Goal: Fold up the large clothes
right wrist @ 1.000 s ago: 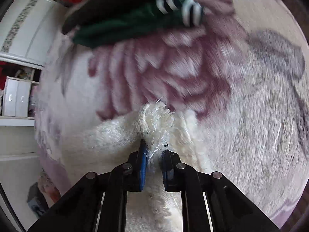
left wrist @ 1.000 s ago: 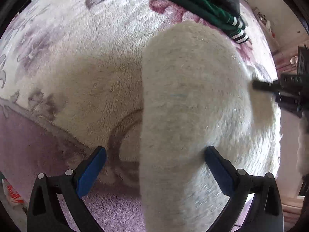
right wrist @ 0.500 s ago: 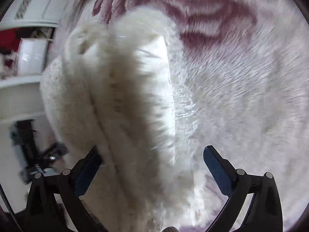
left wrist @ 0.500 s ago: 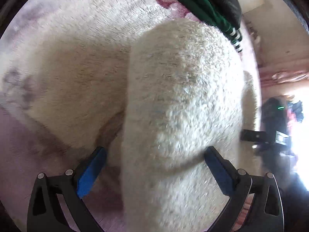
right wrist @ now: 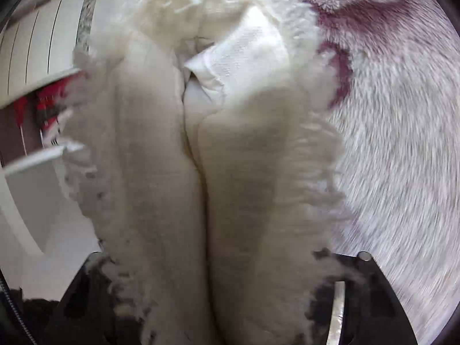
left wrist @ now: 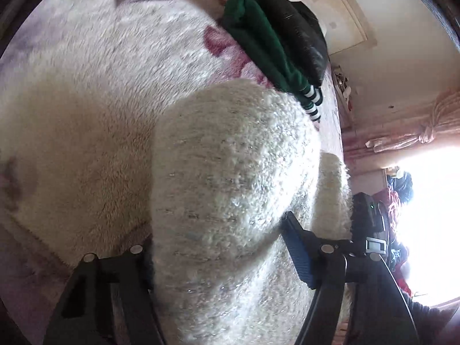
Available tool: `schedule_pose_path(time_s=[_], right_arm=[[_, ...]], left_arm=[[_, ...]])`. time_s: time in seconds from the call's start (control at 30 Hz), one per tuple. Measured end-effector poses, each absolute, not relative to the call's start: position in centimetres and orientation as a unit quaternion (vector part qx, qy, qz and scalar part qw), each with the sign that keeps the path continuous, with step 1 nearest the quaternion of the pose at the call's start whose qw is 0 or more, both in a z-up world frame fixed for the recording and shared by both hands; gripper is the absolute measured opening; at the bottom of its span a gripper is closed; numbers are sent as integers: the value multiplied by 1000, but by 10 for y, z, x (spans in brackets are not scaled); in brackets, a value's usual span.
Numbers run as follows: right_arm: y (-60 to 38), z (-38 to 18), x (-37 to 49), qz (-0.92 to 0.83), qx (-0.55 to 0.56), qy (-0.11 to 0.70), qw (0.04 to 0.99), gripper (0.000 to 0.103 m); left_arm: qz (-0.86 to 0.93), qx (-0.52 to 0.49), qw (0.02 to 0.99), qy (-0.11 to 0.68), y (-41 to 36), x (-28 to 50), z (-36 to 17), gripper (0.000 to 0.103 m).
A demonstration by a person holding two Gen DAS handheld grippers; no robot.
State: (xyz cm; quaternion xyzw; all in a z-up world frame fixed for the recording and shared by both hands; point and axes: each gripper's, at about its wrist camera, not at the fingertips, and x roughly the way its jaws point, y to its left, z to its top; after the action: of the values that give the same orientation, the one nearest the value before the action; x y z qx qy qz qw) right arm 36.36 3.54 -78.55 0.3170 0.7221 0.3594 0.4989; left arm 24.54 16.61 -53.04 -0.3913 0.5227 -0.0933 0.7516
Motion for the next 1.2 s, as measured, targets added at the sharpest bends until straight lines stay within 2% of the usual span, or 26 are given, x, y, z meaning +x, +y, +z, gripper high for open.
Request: schedule_pose_path(time_s=[0.13,0.33,0.67,0.83,0.97,1.07,1.2], right_arm=[[26,-757,357,349,357,700,510,57],[14,-696,391,342,398,662,536,57],[26,-600,556,296,387,629,606,57],[46,-599,666,278,368,628,627,57],[57,-636,724,259,357,643,626,57],[55,-665,732,244,346,656,625,57],[37,-679,730,240,363,650,623,57]], left_arm=[[-108,-362,757,533,171,270,-501,68],[-143,-312,765,545,174,358,-446,68],[-202,-303,767,528,193,577,-392,68],[-208,-296,767,530,209,685,-408,68],[-201,-294,753,553,225,747,-458,68],[-198,-299,739,570,227,766,-503,73],[-208,-327,726,568,229,768,-522,78]])
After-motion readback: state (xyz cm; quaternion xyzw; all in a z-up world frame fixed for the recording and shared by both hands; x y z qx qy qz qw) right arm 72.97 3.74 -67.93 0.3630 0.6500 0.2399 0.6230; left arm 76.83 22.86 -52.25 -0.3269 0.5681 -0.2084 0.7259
